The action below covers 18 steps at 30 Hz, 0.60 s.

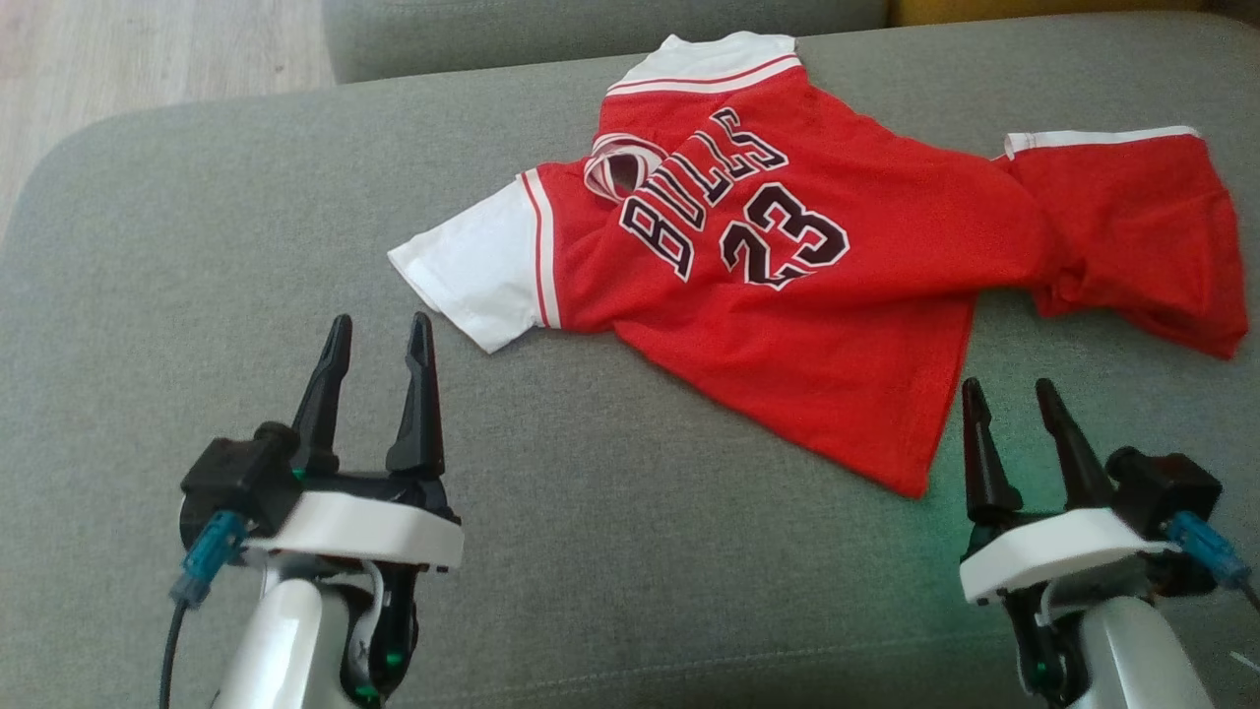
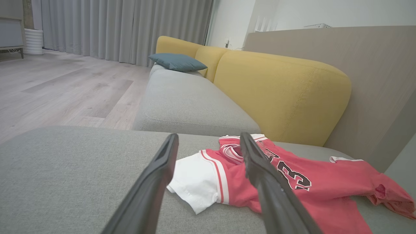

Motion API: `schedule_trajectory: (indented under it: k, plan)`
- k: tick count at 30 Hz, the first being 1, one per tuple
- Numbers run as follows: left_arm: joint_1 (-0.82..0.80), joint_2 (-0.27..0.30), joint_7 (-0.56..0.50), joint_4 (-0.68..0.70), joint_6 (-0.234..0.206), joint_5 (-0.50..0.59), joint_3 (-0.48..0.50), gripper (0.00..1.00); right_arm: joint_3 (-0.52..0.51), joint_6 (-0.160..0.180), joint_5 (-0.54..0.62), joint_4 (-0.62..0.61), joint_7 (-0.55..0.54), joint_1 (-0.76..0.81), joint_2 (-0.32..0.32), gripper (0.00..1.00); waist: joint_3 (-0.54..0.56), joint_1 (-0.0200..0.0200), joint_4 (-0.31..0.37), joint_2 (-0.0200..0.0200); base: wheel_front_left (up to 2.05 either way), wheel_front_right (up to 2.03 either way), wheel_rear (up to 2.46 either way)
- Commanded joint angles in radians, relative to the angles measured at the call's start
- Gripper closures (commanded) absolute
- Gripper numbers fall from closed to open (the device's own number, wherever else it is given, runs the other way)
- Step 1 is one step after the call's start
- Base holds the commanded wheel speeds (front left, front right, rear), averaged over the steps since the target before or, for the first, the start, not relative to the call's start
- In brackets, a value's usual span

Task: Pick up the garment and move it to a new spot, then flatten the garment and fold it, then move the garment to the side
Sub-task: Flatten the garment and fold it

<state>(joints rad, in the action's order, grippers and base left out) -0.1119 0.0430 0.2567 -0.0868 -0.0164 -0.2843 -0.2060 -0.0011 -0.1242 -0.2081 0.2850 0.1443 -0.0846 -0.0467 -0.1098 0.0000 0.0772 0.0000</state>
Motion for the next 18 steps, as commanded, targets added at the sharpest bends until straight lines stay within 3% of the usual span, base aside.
schedule_trajectory:
  k: [1,18]
  plan:
    - [-0.03,0.007,0.005,0.035,0.004,0.008,0.033,0.0,0.033,-0.007,-0.014,-0.025,-0.013,-0.015,-0.004,0.0,-0.003,0.0,-0.003,0.0,0.0,0.0,0.0]
    - [-0.041,0.007,0.005,0.019,0.015,0.018,0.017,0.0,0.104,-0.007,-0.151,0.223,-0.146,-0.049,-0.004,0.0,-0.042,0.0,-0.063,0.0,0.0,0.0,0.0]
